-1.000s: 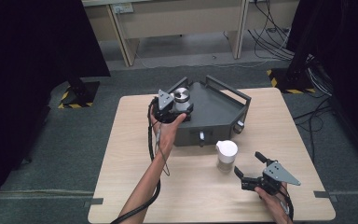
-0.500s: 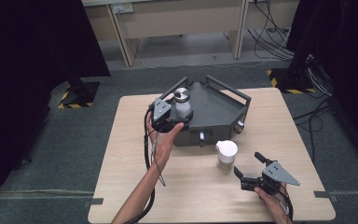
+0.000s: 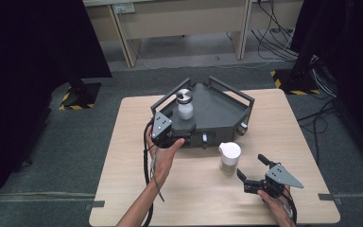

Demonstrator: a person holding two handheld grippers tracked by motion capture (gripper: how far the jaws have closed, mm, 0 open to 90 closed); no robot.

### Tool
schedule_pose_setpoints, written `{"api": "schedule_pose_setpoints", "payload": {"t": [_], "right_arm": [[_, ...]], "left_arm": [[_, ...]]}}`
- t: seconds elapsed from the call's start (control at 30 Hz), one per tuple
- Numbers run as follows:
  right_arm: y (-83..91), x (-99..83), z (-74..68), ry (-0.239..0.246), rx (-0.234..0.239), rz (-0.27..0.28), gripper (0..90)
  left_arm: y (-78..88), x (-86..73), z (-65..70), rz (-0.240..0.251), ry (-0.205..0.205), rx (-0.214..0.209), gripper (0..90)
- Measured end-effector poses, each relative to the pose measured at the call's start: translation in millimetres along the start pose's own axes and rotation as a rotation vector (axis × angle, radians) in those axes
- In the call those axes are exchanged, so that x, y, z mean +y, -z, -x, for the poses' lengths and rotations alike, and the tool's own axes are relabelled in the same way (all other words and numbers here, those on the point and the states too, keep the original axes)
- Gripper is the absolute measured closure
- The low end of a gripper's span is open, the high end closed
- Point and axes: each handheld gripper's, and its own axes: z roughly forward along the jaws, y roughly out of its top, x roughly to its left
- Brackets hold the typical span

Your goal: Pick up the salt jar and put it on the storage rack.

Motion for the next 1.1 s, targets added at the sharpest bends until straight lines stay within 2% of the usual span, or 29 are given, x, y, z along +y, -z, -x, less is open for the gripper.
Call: {"api": "schedule_pose_setpoints", "payload": {"t": [0.1, 0.27, 0.63, 1.1], "right_arm": [[0.0, 0.0, 0.2, 0.0, 0.0, 0.0, 0.2], [-0.1, -0.1, 0.6, -0.001, 0.001, 0.0, 0.2], [0.2, -0.7, 1.7, -0.005, 0.001, 0.0, 0.2], [-1.0, -1.7, 1.9, -0.001, 0.008, -0.005, 0.2]], "left_arm": [[3.3, -4.6, 2.1, 0.007, 0.006, -0.007, 0.5], [8.6, -10.2, 6.5, 0.013, -0.008, -0.008, 0.9], [20.9, -30.8, 6.4, 0.028, 0.03, -0.034, 1.0], [37.1, -52.3, 9.7, 0.026, -0.005, -0.054, 0.6]]}}
